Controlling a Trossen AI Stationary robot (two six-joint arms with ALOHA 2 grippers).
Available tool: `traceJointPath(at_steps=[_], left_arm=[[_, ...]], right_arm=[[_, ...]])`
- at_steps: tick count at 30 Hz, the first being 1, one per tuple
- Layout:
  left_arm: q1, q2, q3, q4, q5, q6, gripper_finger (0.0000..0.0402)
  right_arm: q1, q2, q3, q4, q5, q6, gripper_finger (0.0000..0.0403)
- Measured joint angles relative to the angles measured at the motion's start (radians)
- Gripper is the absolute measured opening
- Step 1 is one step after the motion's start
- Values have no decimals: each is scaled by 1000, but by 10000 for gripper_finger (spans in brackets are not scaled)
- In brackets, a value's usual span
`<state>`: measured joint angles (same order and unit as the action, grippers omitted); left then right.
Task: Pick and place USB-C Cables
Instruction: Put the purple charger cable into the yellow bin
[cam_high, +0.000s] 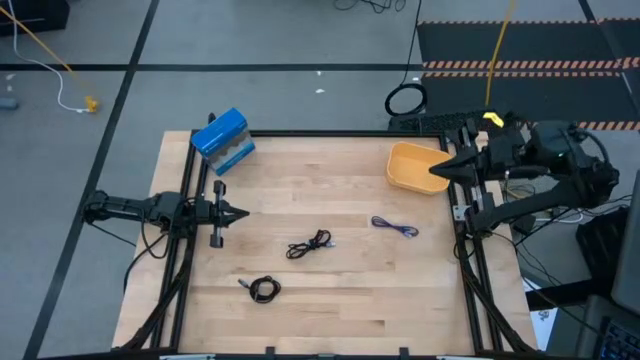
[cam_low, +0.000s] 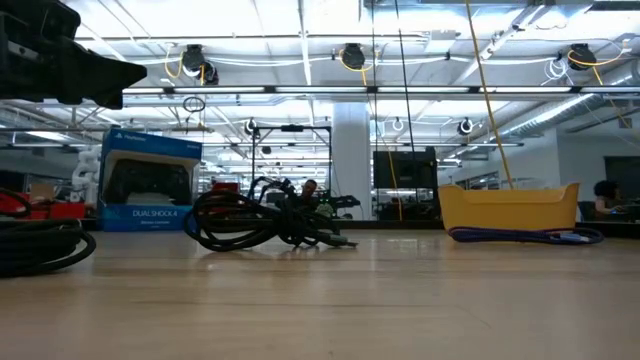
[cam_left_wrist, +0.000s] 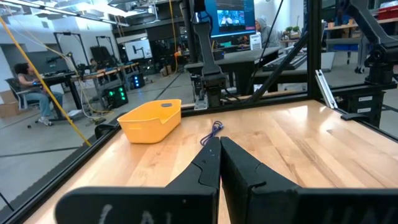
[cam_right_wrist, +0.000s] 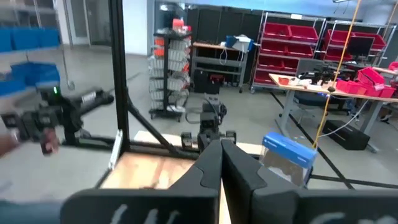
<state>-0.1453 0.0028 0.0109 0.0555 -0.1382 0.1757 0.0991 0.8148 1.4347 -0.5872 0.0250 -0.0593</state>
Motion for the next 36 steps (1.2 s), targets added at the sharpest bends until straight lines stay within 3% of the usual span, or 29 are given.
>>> traceJointPath(at_steps=[9, 14, 24, 30, 36], left_arm=[[0, 0, 0, 0, 0, -1, 8], [0, 0, 0, 9, 0, -83, 8], [0, 1, 16, 223, 7, -134, 8], [0, 47, 134, 169, 9, -133, 8], [0, 155, 360, -20, 10, -134, 8]], right_arm=[[0, 38, 31, -21, 2, 56, 0], [0, 51, 31, -22, 3, 56, 0], [0, 70, 30, -16, 4, 48, 0], [0, 75, 30, -16, 5, 48, 0], [0, 74, 30, -16, 5, 47, 0]])
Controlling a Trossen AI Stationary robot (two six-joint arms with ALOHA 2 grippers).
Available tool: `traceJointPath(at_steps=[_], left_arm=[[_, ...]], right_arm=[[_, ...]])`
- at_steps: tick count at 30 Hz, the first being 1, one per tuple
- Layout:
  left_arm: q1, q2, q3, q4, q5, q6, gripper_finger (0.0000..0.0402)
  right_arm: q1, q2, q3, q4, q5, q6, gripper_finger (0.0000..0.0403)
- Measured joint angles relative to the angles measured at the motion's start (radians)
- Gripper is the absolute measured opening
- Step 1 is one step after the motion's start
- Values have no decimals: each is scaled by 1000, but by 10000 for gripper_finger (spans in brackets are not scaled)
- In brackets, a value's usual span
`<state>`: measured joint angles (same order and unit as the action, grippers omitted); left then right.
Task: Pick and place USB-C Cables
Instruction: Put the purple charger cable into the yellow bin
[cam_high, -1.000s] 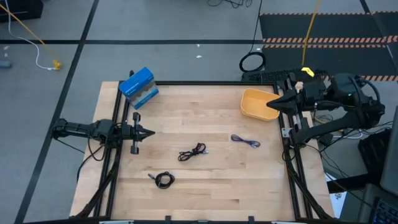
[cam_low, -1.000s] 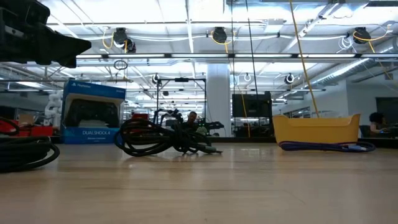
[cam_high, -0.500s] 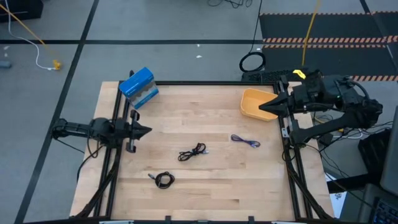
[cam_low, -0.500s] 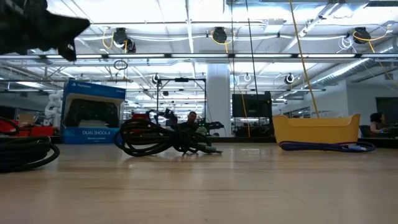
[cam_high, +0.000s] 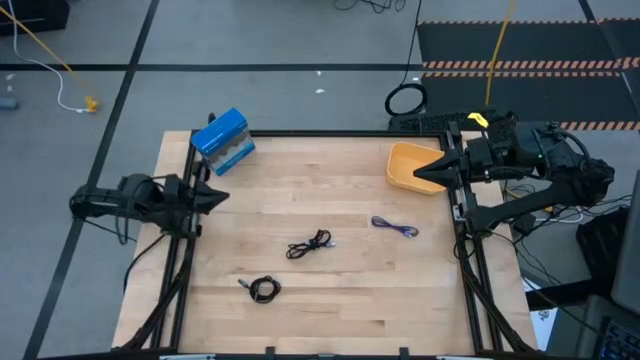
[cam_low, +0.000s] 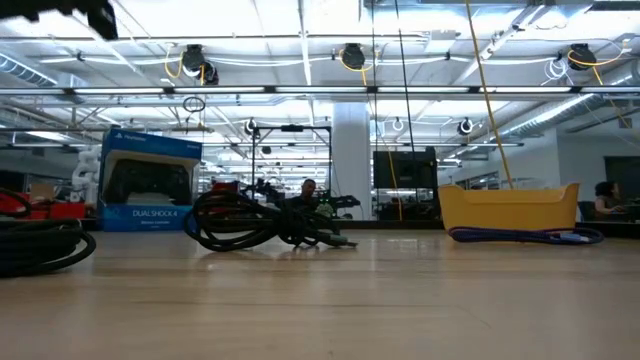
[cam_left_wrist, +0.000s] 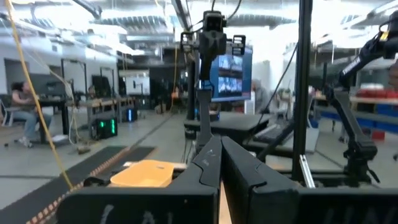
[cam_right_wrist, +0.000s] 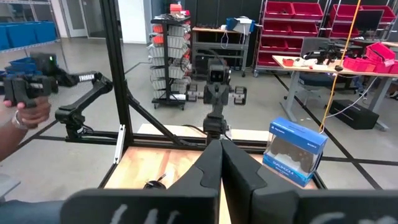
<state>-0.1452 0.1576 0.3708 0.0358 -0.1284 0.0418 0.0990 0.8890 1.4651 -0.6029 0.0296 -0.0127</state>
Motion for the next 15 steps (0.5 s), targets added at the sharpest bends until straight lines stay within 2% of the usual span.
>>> traceJointPath(at_steps=[6, 15], left_arm=[[0, 170, 282, -206, 1, -44, 8], [0, 445, 731, -509, 1, -27, 8]], right_arm=[[0, 0, 0, 0, 5, -2, 0], [0, 0, 0, 0, 53, 0, 0]])
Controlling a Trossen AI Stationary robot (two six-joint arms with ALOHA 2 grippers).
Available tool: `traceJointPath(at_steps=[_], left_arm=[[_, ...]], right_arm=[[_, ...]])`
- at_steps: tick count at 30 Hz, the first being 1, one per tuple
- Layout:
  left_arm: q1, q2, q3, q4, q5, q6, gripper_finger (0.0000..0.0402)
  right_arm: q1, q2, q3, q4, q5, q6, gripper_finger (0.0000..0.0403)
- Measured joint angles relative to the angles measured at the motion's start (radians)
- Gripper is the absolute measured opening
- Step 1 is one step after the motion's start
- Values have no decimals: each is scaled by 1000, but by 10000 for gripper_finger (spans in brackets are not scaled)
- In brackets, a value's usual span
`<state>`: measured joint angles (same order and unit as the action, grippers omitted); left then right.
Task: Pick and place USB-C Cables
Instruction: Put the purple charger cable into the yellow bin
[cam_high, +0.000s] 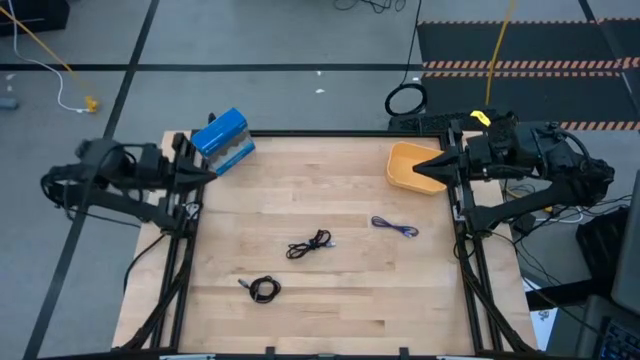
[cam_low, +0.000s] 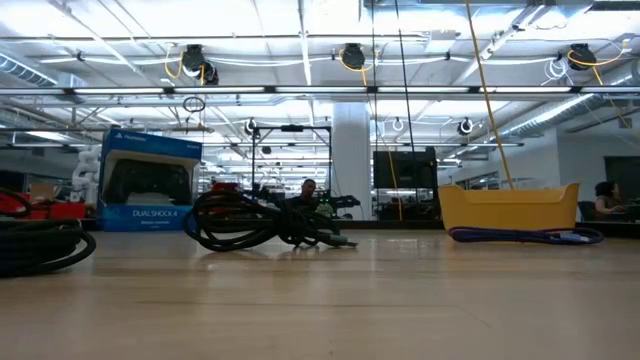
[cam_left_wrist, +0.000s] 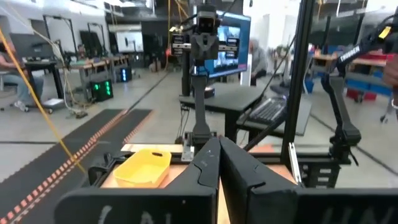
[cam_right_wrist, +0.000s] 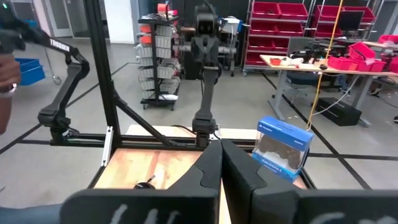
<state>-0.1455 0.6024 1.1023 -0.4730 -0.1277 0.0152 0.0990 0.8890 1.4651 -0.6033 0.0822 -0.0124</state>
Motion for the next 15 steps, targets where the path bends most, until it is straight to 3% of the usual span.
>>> traceJointPath(at_steps=[9, 15], left_arm=[[0, 234, 409, -292, 0, 7, 8], [0, 325, 566, -423, 14, 32, 8]], right_arm=[[0, 0, 0, 0, 0, 7, 0], [0, 0, 0, 0, 0, 39, 0]])
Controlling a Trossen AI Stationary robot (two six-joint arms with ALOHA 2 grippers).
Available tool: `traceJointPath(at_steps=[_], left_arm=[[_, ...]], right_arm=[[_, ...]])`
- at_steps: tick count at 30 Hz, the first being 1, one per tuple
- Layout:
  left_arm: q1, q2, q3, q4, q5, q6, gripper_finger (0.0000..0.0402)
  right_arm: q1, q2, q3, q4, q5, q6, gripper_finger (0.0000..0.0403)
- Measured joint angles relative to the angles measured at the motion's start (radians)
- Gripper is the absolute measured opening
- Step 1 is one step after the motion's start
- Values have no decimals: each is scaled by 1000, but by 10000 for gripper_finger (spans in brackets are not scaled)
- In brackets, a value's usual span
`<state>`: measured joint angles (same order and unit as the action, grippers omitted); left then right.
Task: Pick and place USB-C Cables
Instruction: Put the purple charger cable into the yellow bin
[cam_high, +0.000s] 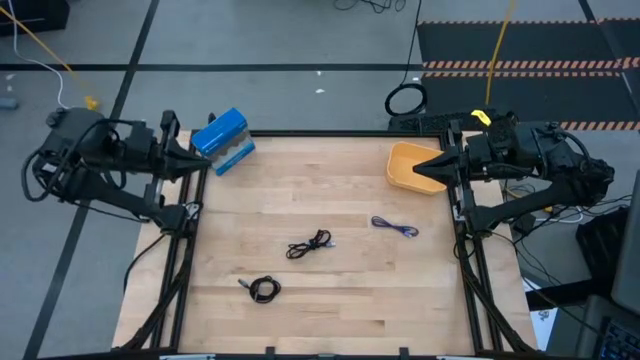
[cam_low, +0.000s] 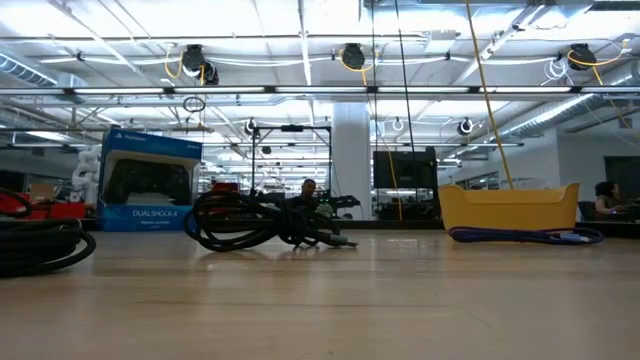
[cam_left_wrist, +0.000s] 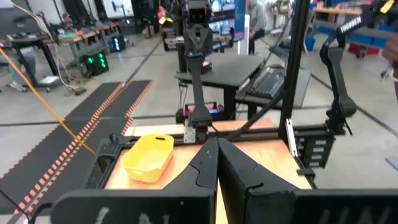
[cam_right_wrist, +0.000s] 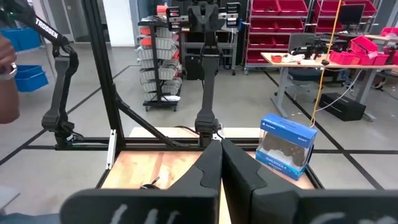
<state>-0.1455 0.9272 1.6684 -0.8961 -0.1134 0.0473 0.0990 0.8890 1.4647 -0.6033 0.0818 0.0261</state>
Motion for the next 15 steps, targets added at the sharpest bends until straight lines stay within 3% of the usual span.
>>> traceJointPath(at_steps=[8, 15], left_arm=[[0, 16, 11, -107, 9, 14, 8], [0, 16, 11, -88, 9, 33, 8]], right_arm=[[0, 1, 0, 0, -3, 0, 0], [0, 13, 0, -19, -3, -1, 0]])
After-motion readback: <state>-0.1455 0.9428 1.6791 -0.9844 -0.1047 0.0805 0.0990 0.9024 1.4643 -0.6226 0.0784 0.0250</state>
